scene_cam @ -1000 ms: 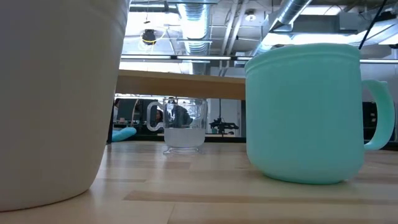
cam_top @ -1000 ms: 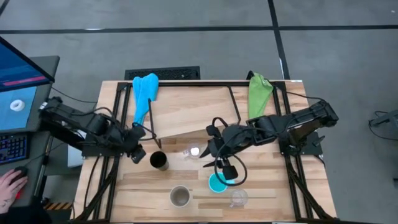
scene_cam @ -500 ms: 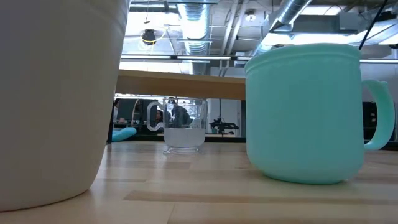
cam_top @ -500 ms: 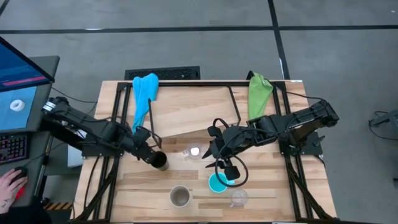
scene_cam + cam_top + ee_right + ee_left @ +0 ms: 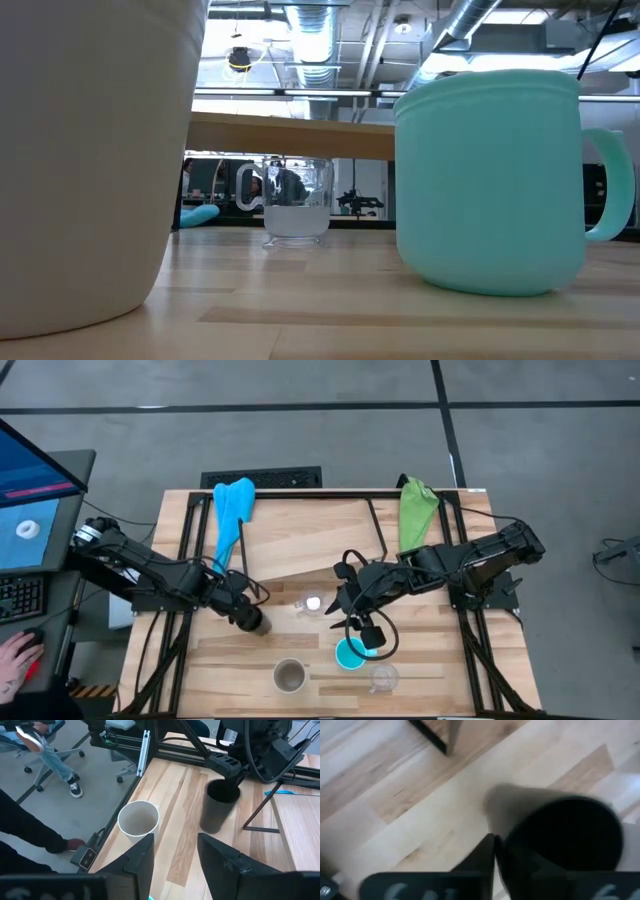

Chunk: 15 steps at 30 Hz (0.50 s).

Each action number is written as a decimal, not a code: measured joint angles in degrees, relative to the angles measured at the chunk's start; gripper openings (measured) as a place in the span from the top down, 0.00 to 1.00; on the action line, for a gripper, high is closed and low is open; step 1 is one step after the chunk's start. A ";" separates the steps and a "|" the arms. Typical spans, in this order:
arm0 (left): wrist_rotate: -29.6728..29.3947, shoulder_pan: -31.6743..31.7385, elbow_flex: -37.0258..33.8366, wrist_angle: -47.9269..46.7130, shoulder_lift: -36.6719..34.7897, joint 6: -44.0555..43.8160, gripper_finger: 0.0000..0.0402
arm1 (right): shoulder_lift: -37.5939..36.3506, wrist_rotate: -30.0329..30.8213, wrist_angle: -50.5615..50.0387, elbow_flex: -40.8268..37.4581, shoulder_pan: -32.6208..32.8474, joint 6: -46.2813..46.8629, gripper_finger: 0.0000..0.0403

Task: Stack small to large cups/mugs on shelf
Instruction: Put the black cup on the shelf

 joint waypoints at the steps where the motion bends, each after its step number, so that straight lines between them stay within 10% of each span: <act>1: 0.00 0.02 0.00 0.76 0.00 0.01 0.98 | 0.00 0.00 0.00 0.00 0.00 -0.05 0.57; 15: 3.97 0.03 11.51 -3.98 -0.02 -1.43 1.00 | 0.02 -0.02 0.78 -0.02 -0.11 -6.05 0.58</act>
